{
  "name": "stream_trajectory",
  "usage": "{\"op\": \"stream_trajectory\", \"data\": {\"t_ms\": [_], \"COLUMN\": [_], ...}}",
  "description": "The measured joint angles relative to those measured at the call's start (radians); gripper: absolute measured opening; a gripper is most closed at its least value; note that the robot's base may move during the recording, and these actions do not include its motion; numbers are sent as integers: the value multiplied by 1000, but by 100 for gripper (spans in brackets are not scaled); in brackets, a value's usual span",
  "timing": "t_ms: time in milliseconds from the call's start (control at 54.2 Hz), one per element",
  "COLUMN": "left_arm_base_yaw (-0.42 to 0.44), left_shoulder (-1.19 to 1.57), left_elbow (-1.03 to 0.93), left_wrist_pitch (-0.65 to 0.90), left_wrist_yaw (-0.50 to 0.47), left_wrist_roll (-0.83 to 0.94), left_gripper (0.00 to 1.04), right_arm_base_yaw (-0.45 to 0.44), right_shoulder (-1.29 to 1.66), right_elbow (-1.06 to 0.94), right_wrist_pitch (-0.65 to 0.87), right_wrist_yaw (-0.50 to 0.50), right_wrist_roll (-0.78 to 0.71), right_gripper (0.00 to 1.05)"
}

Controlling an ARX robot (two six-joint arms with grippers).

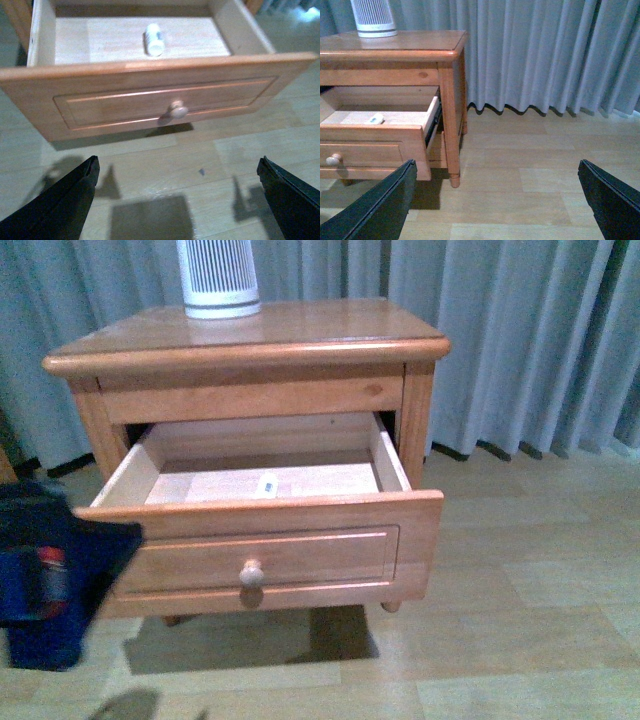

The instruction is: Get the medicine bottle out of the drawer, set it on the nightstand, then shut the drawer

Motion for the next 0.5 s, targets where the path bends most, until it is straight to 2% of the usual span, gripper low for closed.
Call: {"op": "stream_trajectory", "data": {"t_ms": [18, 55, 111, 166, 258, 498], "left_arm_base_yaw": [6, 3, 12, 36, 73, 150], "left_shoulder": [-54, -132, -287, -402, -502, -607], "left_elbow": [0, -22, -83, -125, -174, -277], "left_wrist_pitch": [-34, -8, 76, 82, 85, 71], "left_wrist_yaw": [-2, -72, -217, -272, -264, -178], "left_wrist_roll": [8, 35, 80, 100, 117, 135], "left_gripper": [98, 94, 84, 75, 61, 16], "right_arm_base_yaw": [0, 0, 0, 0, 0, 0], "right_shoulder": [0, 0, 0, 0, 0, 0], "right_elbow": [0, 0, 0, 0, 0, 0], "right_wrist_pitch": [0, 0, 0, 0, 0, 0], "right_wrist_yaw": [0, 0, 0, 0, -1, 3], "right_wrist_roll": [0, 0, 0, 0, 0, 0], "right_gripper": [98, 98, 98, 98, 98, 98]}}
